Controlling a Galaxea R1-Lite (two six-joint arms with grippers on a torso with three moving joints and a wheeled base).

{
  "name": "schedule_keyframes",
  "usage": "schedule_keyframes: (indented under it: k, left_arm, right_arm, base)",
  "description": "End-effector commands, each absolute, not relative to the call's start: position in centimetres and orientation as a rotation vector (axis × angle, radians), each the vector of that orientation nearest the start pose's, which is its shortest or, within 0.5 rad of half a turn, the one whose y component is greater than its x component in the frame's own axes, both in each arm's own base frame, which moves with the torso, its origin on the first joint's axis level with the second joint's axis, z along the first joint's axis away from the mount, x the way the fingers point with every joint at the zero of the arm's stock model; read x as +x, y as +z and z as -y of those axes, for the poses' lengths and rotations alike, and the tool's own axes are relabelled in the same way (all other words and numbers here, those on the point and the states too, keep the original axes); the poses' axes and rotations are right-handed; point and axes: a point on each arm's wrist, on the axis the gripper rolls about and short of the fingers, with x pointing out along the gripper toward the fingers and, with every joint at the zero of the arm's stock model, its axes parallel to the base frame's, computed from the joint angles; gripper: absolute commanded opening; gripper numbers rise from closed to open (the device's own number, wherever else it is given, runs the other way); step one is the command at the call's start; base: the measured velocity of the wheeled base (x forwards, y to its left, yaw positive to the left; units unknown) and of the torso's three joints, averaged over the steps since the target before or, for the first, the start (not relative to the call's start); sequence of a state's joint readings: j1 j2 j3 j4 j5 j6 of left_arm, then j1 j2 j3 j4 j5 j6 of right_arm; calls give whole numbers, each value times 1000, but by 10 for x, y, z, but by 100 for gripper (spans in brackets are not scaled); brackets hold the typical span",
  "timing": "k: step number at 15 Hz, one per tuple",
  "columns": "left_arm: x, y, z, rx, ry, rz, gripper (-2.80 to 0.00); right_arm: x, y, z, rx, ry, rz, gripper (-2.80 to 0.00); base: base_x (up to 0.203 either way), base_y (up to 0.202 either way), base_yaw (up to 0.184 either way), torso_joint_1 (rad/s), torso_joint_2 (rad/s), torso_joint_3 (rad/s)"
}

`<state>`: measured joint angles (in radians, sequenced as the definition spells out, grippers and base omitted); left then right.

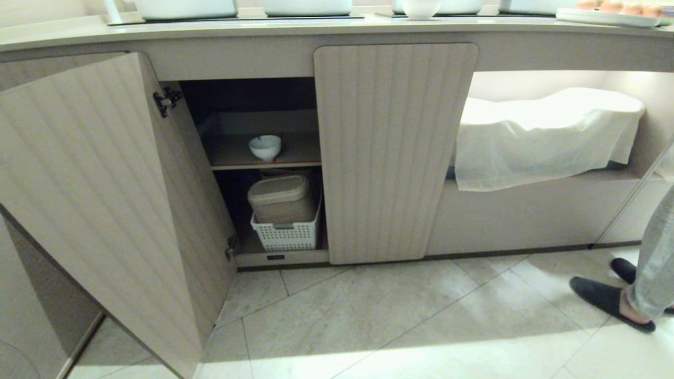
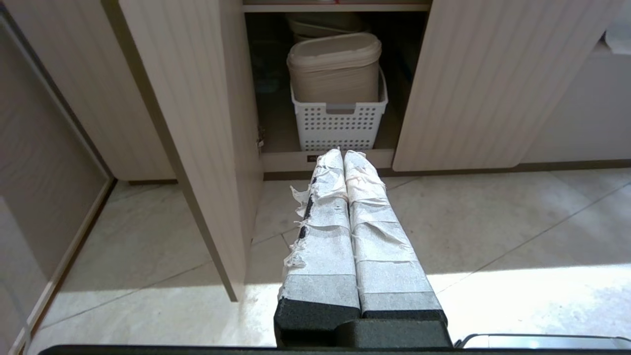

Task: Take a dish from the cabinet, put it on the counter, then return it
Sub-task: Close the cabinet door

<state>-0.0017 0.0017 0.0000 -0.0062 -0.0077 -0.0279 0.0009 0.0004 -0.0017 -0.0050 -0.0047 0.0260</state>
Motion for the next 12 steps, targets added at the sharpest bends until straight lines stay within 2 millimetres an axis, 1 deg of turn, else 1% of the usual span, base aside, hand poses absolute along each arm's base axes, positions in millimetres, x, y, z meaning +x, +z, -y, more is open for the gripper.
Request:
schedule_keyframes:
  k: [1, 3, 12]
  left_arm:
    - [-23, 76, 0, -28, -9, 4, -280]
    - [-23, 76, 0, -29, -9, 4, -280]
    - [-23, 76, 0, -29, -9, 4, -280]
  right_arm:
    - [-23, 76, 0, 26, -3, 5, -280]
    - [-23, 76, 0, 26, -3, 5, -280]
    - [-23, 76, 0, 26, -3, 5, -280]
  base:
    - [0, 0, 0, 0, 0, 0]
    - [1, 142, 1, 7, 5, 2]
    - [0, 196, -1, 3, 3, 2]
